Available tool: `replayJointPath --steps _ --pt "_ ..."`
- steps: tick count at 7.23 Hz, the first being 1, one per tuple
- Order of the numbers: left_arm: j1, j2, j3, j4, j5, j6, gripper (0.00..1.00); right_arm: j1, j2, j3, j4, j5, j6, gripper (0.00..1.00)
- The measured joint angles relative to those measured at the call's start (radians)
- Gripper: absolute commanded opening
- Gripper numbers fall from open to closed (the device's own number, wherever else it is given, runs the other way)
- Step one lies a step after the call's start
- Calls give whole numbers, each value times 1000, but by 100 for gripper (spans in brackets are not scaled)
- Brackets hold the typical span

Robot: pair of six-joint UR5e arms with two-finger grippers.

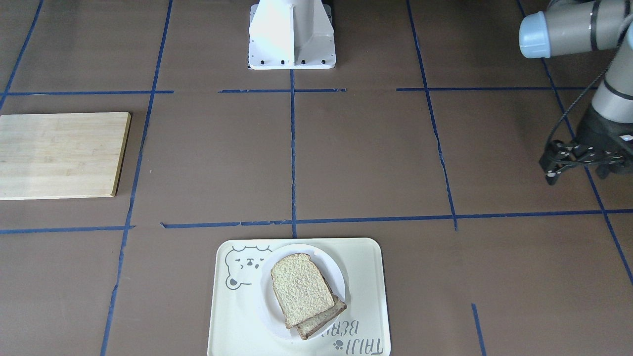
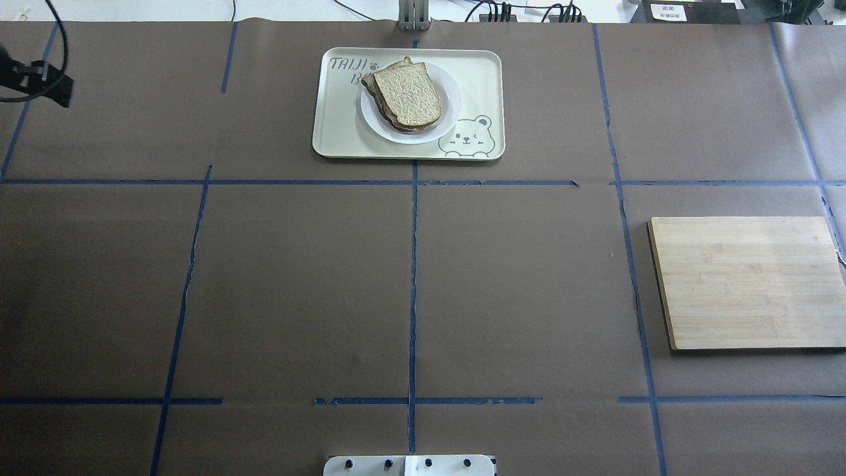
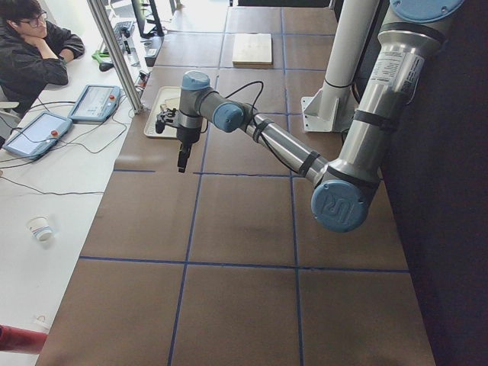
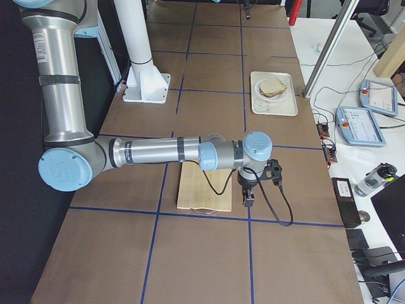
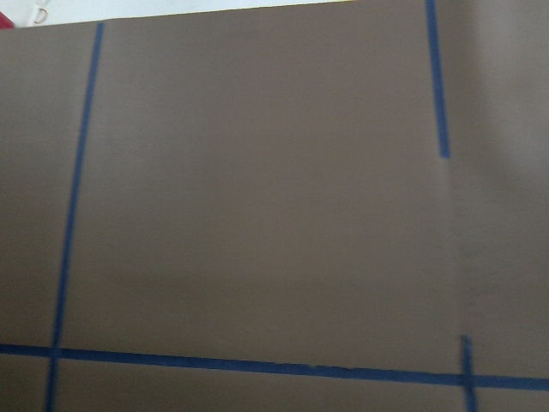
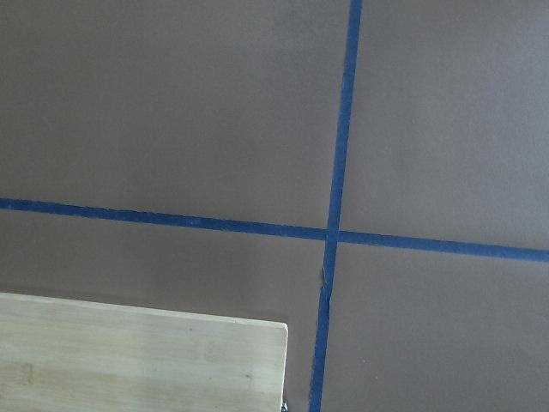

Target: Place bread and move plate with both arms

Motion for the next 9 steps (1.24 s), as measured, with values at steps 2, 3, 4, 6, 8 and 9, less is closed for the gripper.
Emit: replayJointPath --steps 2,3,4,6,8,9 --pt "-167 17 32 139 -95 295 100 12 -89 70 3 -3 3 100" --pt "-242 18 78 182 -144 416 100 13 -125 98 2 0 6 100" --pt "-304 19 145 201 -202 521 100 13 -146 116 0 3 10 100" --pt "-392 30 304 207 -316 713 100 16 -168 127 -8 15 13 100" --pt "-413 110 357 177 -369 789 100 21 -179 128 -9 27 13 100" --pt "-415 166 360 115 -389 793 100 21 -180 129 -9 29 13 100"
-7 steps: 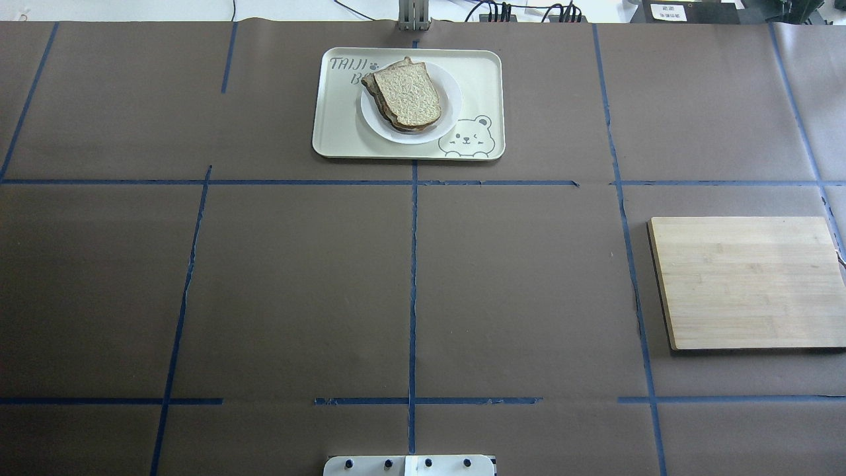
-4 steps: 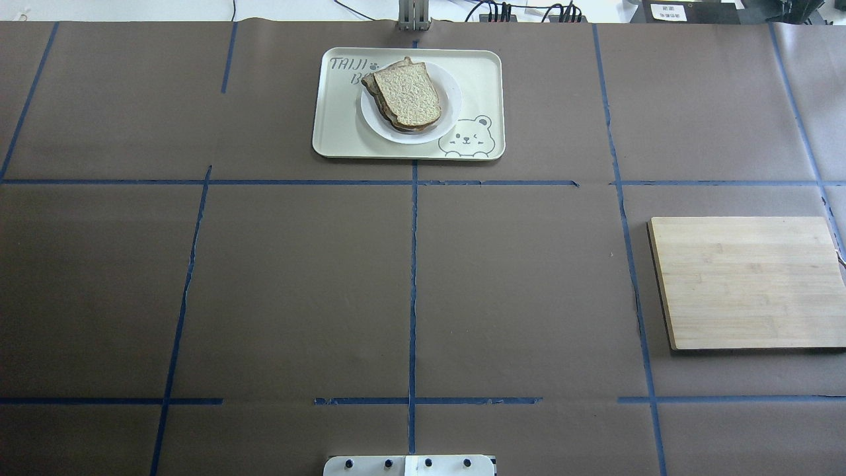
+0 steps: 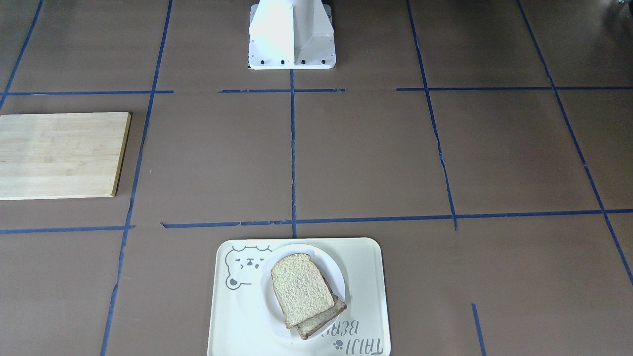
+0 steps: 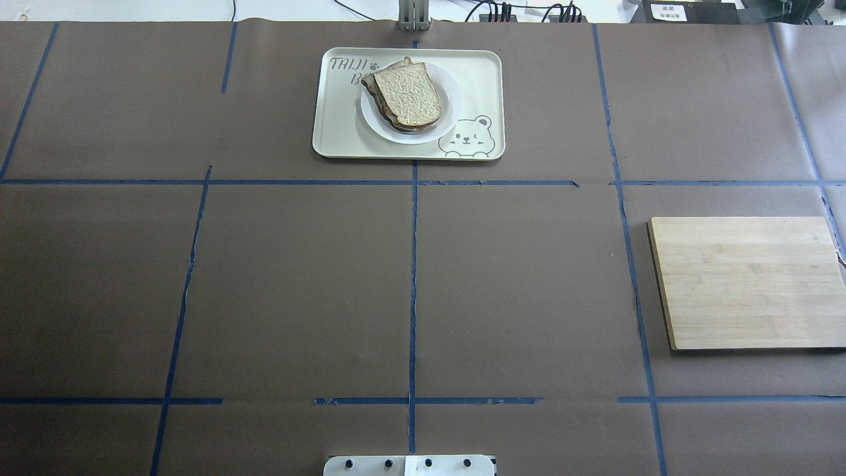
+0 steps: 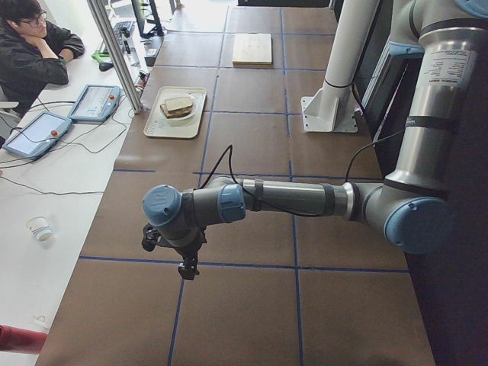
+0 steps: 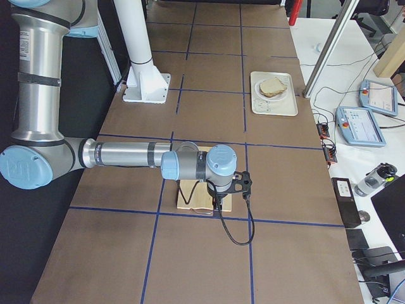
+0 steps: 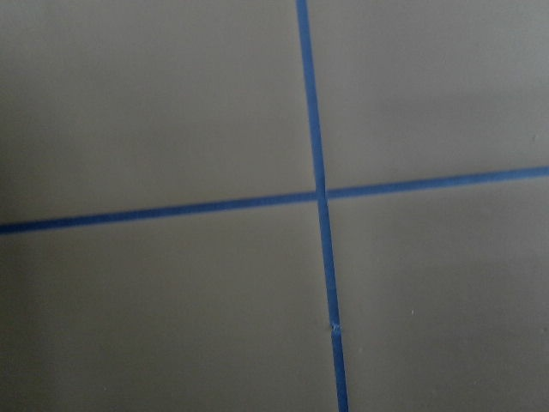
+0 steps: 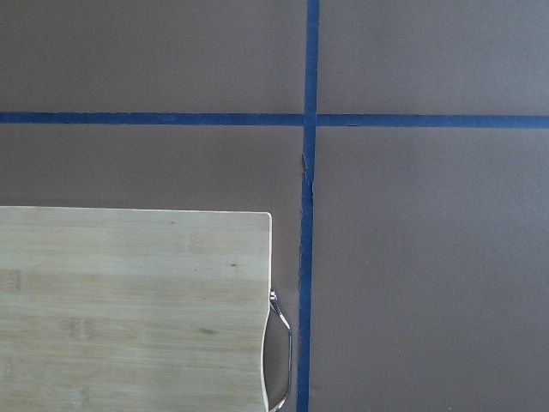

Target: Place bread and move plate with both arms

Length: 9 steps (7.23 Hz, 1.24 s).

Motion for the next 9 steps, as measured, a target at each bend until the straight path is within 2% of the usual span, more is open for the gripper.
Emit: replayJointPath --steps 2,4,7,9 --pt "-1 70 -2 -91 -37 -30 100 0 -1 0 0 0 0 100" --pt "0 88 -30 -102 -35 -46 100 1 0 -3 0 -1 0 100" --pt "2 102 -90 -99 66 -46 100 4 -1 -5 0 -5 -2 100" --pt "2 112 -97 -97 81 -45 100 14 -8 -5 0 -6 -2 100"
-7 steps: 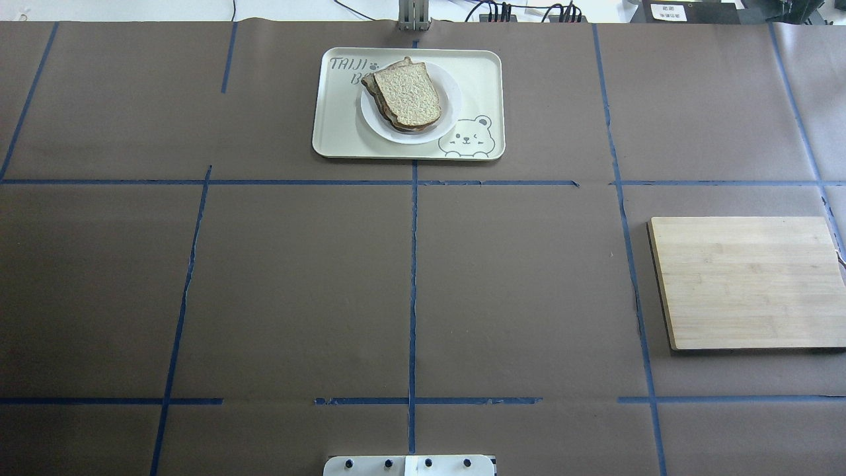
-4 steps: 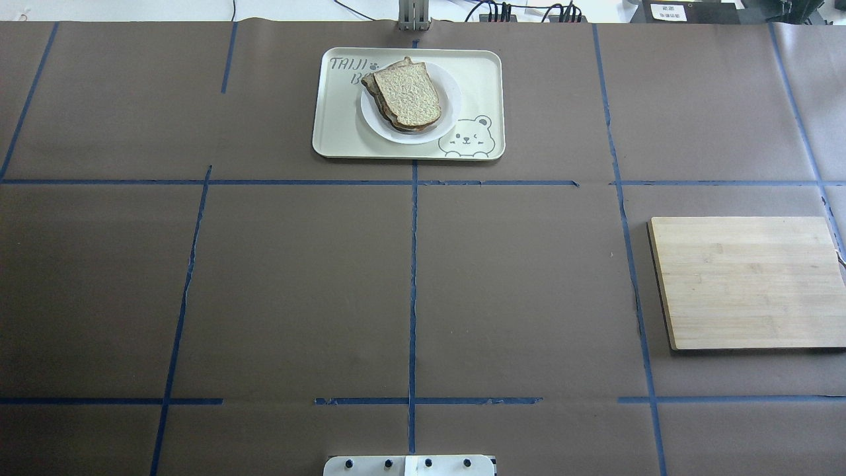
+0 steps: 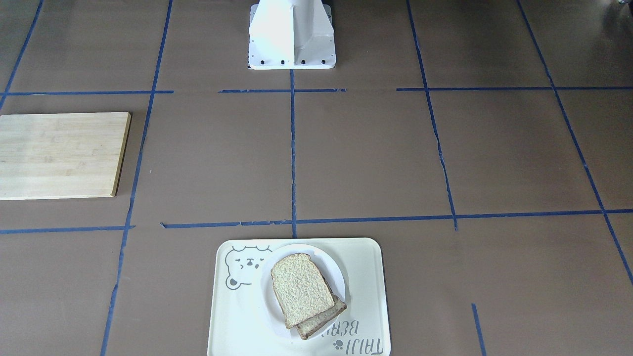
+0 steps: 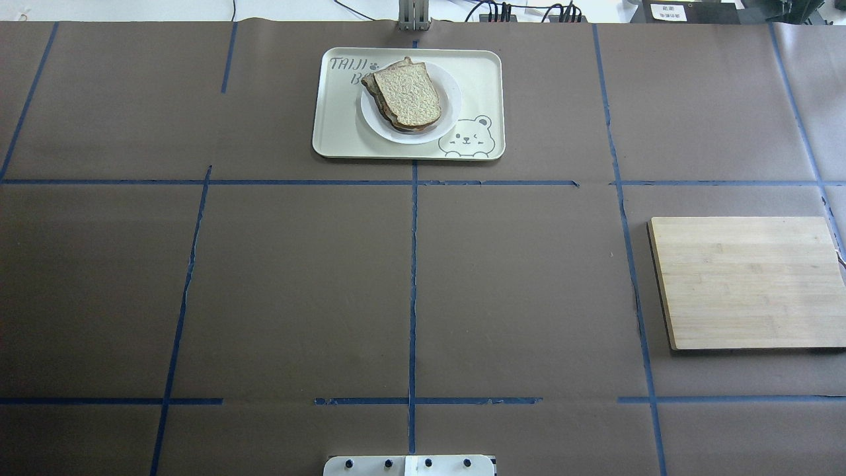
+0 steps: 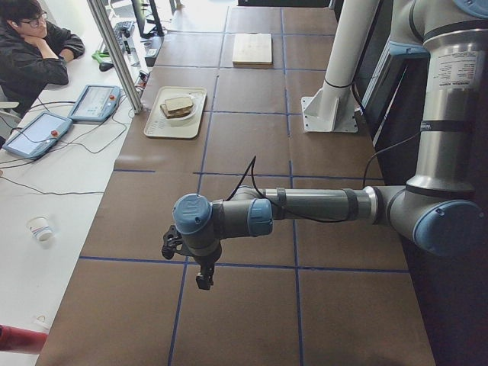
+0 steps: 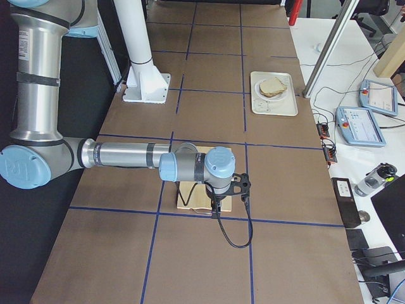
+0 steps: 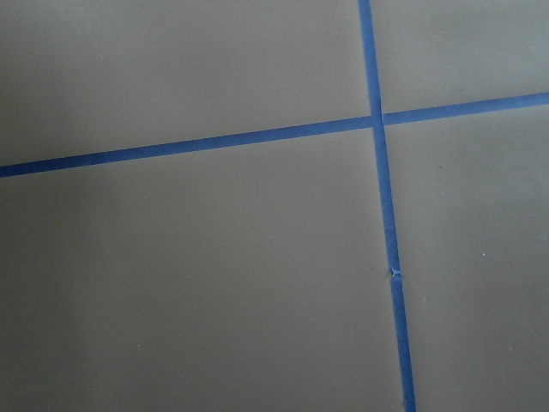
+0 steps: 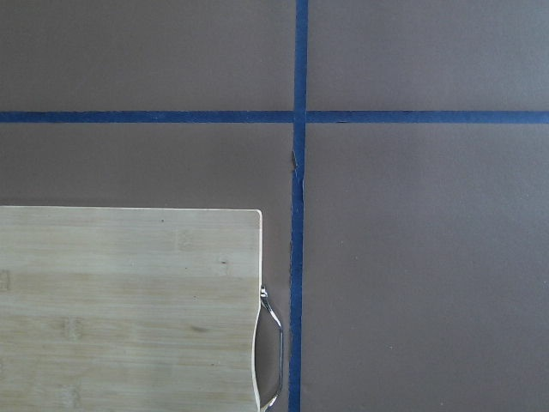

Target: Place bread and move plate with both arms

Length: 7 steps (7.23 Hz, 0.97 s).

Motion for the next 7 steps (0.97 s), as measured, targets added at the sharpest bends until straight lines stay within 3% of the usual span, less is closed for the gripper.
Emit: replayJointPath --steps 7 --pt "0 4 3 1 -6 0 100 30 -6 -1 -2 -2 8 100"
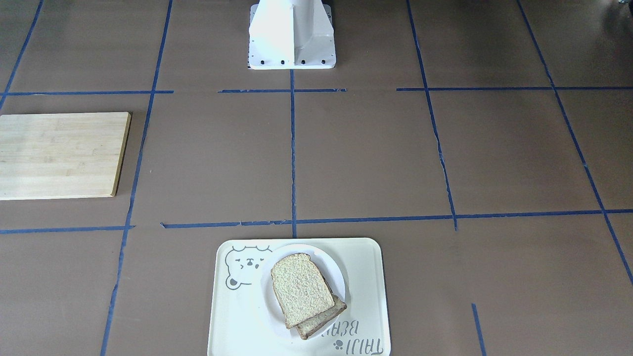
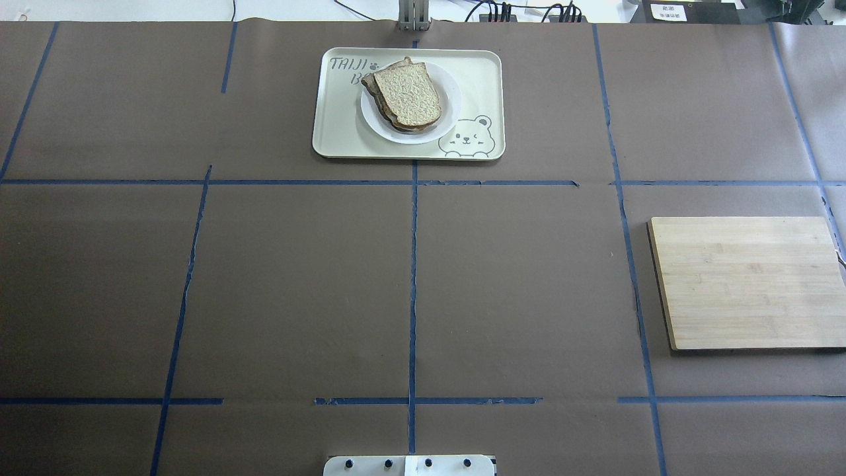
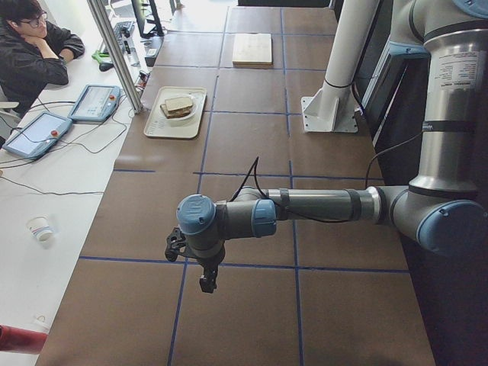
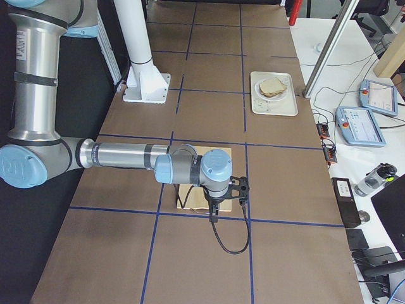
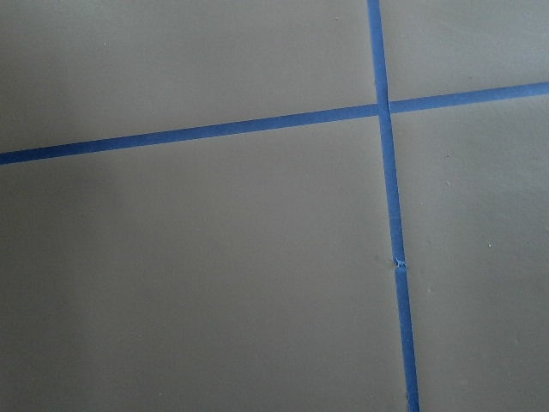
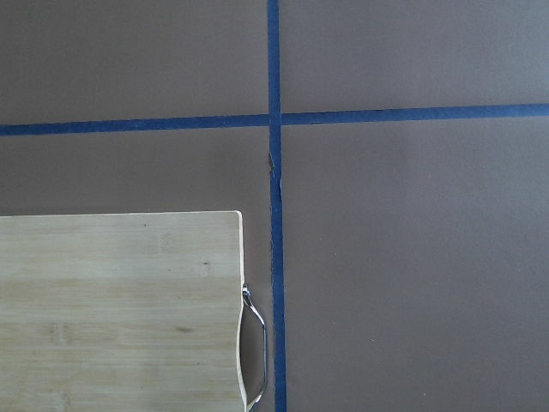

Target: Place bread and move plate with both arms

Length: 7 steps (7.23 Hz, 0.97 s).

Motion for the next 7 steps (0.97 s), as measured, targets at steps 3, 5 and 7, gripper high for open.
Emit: replayJointPath --steps 3,5,7 --pt "0 0 6 -6 -2 1 100 1 -1 -2 0 -3 9 100" --pt "1 0 10 -7 -2 2 100 1 0 -3 1 -4 9 100" --pt "1 0 11 -9 -2 2 100 1 0 -4 1 -4 8 100"
